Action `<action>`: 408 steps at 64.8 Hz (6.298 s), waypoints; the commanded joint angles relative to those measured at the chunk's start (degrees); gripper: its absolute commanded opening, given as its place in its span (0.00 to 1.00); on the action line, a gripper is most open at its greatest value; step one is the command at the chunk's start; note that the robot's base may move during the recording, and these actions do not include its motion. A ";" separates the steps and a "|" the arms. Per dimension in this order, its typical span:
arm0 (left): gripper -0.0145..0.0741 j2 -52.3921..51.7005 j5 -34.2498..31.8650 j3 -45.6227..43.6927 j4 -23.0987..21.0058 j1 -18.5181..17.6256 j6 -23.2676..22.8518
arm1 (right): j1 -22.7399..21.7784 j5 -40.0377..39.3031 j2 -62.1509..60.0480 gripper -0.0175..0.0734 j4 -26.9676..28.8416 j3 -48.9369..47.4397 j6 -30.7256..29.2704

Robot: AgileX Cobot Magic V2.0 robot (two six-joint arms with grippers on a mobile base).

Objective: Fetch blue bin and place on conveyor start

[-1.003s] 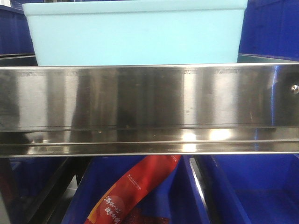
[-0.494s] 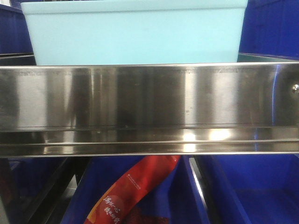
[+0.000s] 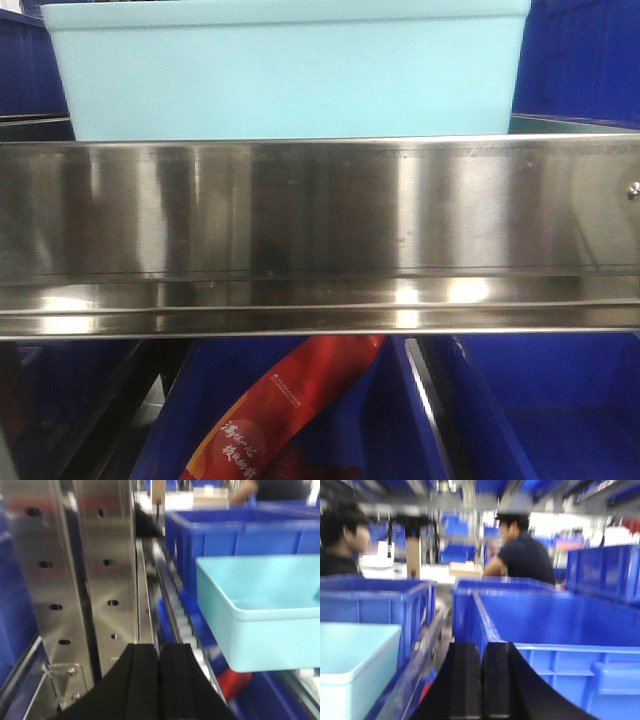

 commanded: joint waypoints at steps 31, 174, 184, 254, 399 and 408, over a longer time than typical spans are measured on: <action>0.04 9.68 -4.68 -7.33 -6.73 0.00 0.01 | 1.06 2.07 13.64 0.01 1.76 -9.17 -0.01; 0.53 75.95 24.58 -59.65 15.16 -15.60 -30.42 | 22.92 40.14 85.05 0.41 -13.64 -65.91 24.51; 0.53 77.11 24.72 -59.74 14.46 -15.26 -30.42 | 22.92 39.91 85.72 0.41 -13.64 -65.91 24.51; 0.53 77.96 24.20 -59.74 12.36 -15.26 -30.29 | 22.92 38.12 86.23 0.40 -12.95 -65.91 24.51; 0.04 58.27 25.82 -60.26 28.04 -28.69 -42.64 | 27.22 35.55 60.94 0.02 -22.26 -57.88 32.06; 0.04 58.27 25.82 -60.26 28.48 -28.69 -42.64 | 27.22 35.55 60.94 0.02 -22.26 -57.88 32.06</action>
